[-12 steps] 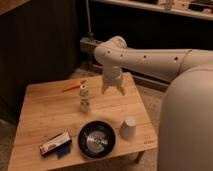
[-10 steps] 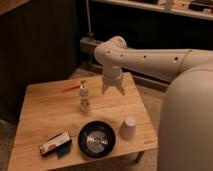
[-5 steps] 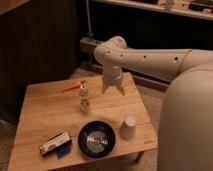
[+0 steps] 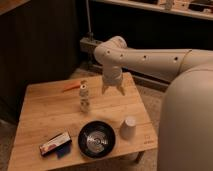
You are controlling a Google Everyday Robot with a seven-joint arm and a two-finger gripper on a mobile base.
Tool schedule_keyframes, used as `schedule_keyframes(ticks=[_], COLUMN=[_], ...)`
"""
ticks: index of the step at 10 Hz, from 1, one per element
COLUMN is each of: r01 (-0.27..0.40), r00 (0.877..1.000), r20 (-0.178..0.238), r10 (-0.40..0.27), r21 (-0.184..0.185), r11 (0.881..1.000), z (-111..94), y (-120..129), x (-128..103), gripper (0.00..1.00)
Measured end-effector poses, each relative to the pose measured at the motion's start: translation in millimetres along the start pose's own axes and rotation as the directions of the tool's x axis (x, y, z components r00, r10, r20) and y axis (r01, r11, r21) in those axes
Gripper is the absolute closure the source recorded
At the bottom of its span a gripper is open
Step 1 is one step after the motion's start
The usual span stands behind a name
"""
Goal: Knock the bottle over
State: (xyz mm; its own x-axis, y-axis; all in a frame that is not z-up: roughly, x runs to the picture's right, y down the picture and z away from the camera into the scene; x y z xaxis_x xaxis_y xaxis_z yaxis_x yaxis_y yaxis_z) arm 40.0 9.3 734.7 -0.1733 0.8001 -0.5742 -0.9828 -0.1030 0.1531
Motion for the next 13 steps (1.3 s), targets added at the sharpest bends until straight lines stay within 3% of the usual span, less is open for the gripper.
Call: schedule_keyframes(ticks=[8, 9, 13], r01=[0.01, 0.034, 0.153], r00=[1.0, 0.999, 0.988], r20=[-0.002, 0.005, 0.006], r10=[-0.01, -0.034, -0.153], r21=[-0.006, -0.01, -0.04], r11=[1.0, 0.999, 0.987], z=[2.5, 9.7, 38.0], y=[1.0, 6.7, 79.7], x=[-4.2, -16.4, -41.8], gripper=[0.36, 0.45, 0.85])
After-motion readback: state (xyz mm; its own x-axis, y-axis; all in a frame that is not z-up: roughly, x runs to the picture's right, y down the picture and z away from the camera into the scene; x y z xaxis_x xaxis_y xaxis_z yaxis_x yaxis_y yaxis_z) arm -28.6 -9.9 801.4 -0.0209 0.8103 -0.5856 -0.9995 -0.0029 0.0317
